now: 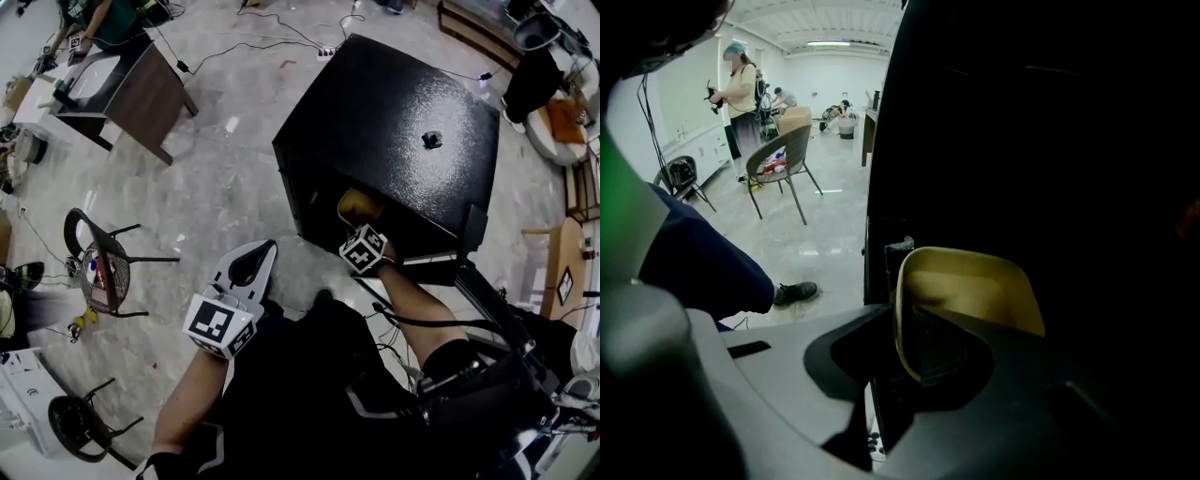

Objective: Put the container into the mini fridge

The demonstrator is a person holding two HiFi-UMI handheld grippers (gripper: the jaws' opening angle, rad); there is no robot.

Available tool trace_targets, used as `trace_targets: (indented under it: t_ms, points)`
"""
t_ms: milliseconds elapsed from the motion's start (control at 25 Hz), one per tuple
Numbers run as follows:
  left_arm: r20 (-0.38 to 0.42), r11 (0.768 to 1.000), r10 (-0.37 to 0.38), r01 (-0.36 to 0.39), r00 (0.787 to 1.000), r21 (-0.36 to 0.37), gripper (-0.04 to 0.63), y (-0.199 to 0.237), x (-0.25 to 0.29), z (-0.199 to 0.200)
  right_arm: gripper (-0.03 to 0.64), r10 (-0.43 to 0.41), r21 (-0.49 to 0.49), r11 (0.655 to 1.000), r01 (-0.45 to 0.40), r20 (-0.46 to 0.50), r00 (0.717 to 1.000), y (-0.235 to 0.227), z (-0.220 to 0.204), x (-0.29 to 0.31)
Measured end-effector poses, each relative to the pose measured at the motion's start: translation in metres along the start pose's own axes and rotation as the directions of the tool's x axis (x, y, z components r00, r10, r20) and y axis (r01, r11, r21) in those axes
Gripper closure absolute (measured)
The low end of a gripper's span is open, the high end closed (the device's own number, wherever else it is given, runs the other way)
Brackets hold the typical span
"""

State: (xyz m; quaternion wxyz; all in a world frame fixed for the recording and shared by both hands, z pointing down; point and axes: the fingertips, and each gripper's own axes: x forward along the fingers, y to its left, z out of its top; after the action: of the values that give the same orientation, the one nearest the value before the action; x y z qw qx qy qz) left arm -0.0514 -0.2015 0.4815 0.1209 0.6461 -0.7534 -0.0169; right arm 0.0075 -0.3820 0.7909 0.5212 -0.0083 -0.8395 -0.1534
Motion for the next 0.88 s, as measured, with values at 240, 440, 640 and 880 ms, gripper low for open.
trace_targets:
  t_ms: [240,440,640,880]
  points:
    - [-0.012,0.998,-0.059,0.059,0.998,-0.001,0.586,0.004,0.011,0.005,0.489,0.002,0.037,0.999,-0.003,0.013,1.000,-0.001,0.002,-0.005]
    - [-0.015,0.992,-0.122,0.122,0.992,0.013,0.586,0.008,0.017,0.015,0.485,-0.025,0.087,0.996,0.022,0.031,0.999,0.002,0.007,-0.024]
    - [-0.015,0.990,-0.134,0.134,0.991,0.031,0.586,0.021,0.024,0.023,0.486,-0.067,0.158,0.986,0.055,0.077,0.995,0.000,0.025,-0.046]
    - [-0.026,0.982,-0.181,0.182,0.983,0.048,0.586,0.032,0.038,0.037,0.534,-0.152,0.310,0.946,0.097,0.157,0.976,-0.009,0.053,-0.092]
